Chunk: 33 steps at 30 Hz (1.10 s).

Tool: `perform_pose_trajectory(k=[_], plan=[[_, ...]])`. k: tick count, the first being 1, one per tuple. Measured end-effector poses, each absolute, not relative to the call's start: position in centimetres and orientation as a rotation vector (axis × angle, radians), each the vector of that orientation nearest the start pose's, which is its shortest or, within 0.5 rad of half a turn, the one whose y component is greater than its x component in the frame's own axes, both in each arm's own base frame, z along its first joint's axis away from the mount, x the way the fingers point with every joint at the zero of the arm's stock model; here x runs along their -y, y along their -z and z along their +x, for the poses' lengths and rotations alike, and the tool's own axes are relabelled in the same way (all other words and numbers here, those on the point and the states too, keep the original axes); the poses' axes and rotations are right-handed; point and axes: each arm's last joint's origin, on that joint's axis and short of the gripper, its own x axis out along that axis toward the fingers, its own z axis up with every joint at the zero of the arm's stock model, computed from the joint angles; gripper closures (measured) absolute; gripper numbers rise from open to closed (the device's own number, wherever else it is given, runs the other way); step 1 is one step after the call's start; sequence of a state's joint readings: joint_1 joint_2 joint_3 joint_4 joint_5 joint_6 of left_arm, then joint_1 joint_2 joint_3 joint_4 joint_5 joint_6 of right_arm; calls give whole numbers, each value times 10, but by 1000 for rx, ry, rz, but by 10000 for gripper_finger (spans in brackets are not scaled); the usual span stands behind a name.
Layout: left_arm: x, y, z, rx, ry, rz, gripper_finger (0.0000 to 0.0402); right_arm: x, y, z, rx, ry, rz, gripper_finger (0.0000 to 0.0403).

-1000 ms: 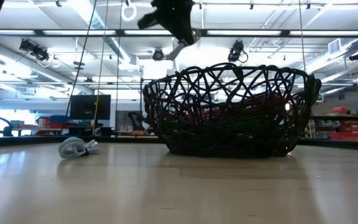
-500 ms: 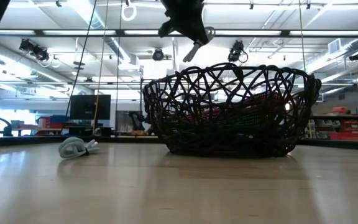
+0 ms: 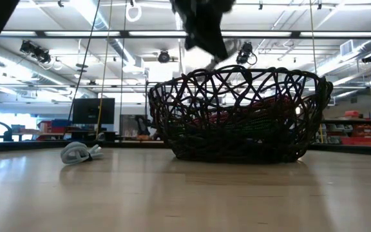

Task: Pick and place USB-C Cables
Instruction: Put the bottom gray charger cable into the black wire basket

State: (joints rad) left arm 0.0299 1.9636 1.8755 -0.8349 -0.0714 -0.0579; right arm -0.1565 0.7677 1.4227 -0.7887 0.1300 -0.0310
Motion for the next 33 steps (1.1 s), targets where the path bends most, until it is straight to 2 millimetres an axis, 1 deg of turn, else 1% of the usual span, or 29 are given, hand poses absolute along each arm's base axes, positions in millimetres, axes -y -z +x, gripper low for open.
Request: perform_pose_trajectory(k=[5, 8, 10, 14, 17, 22, 24, 29, 33], plan=[[-9, -268, 447, -1015, -46, -61, 375, 17, -469, 82, -152, 285, -15, 392], [-5, -248, 454, -1059, -16, -72, 375, 17, -468, 83, -163, 286, 3, 392], [-2, -238, 457, -1085, -9, -74, 375, 17, -467, 83, -175, 286, 3, 392], [3, -227, 461, -1108, -3, -77, 375, 17, -467, 83, -177, 285, 3, 392], [4, -223, 462, -1115, -9, -85, 375, 17, -467, 83, -177, 285, -1, 392], [2, -225, 463, -1096, -30, -119, 372, 17, -467, 83, -179, 284, -17, 392], [2, -225, 464, -1089, -36, -127, 348, 17, -467, 83, -180, 283, -24, 392], [2, -226, 465, -1073, -40, -135, 262, 17, -467, 83, -180, 282, -26, 392], [-2, -231, 467, -1033, -86, -215, 220, 17, -467, 83, -182, 280, -34, 392]])
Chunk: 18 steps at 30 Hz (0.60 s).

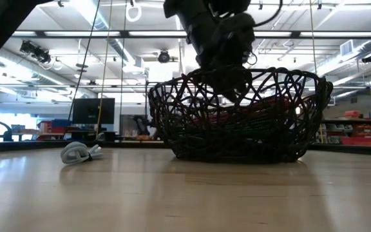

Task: Pick and place USB-C Cables
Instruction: Put the bottom gray charger cable into the black wire basket, then put the blue charger cable into the black wire basket

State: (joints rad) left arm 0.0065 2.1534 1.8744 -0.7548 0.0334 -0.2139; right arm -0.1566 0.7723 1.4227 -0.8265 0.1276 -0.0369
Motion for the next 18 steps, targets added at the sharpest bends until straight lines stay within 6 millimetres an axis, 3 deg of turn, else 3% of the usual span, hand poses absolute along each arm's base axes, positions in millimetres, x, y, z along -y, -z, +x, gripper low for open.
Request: perform_pose_trajectory(k=[5, 10, 18], plan=[[-19, -259, 462, -950, -190, -376, 200, 16, -467, 83, -183, 268, -44, 392], [-25, -306, 453, -849, -231, -442, 207, 16, -467, 83, -184, 251, -54, 392], [4, -358, 426, -797, -336, -428, 230, 16, -466, 83, -194, 247, -100, 392]])
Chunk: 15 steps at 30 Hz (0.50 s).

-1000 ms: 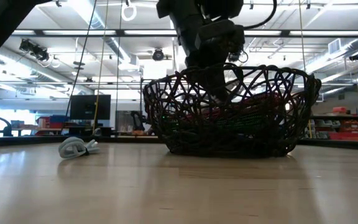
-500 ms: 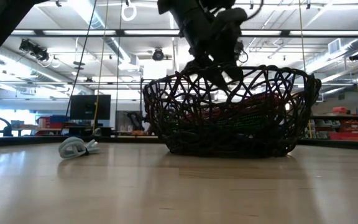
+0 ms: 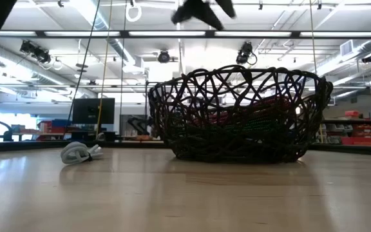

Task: Pick and place USB-C Cables
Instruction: Put the blue charger cable into the black wire basket

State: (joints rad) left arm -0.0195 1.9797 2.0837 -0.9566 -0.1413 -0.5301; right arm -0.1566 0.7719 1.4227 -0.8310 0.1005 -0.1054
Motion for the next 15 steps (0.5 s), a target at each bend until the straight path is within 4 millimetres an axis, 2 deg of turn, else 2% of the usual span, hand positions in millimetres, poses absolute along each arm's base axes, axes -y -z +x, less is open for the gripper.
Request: perform_pose_trajectory(k=[4, 7, 15], plan=[[30, -376, 412, -820, -373, -455, 235, 16, -466, 83, -200, 245, -120, 392], [51, -382, 401, -840, -432, -476, 235, 16, -466, 83, -205, 244, -127, 392], [109, -376, 366, -920, -678, -650, 235, 16, -464, 82, -221, 242, -128, 392]])
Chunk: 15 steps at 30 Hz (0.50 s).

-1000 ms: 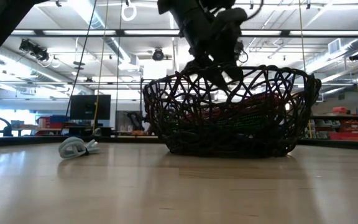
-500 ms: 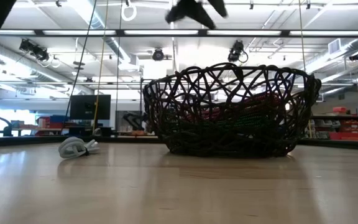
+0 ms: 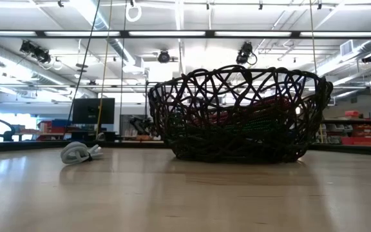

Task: Pick and place USB-C Cables
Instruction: Put the blue charger cable into the black wire basket

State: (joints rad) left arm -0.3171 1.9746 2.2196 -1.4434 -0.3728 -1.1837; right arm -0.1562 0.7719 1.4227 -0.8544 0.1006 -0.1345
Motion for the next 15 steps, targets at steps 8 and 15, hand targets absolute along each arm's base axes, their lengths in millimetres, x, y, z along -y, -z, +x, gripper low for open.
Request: perform_pose_trajectory(k=[8, 15], plan=[[165, -369, 334, -1026, -733, -771, 235, 16, -464, 82, -221, 242, -133, 392], [197, -368, 316, -1104, -658, -797, 235, 16, -464, 82, -222, 242, -133, 392]])
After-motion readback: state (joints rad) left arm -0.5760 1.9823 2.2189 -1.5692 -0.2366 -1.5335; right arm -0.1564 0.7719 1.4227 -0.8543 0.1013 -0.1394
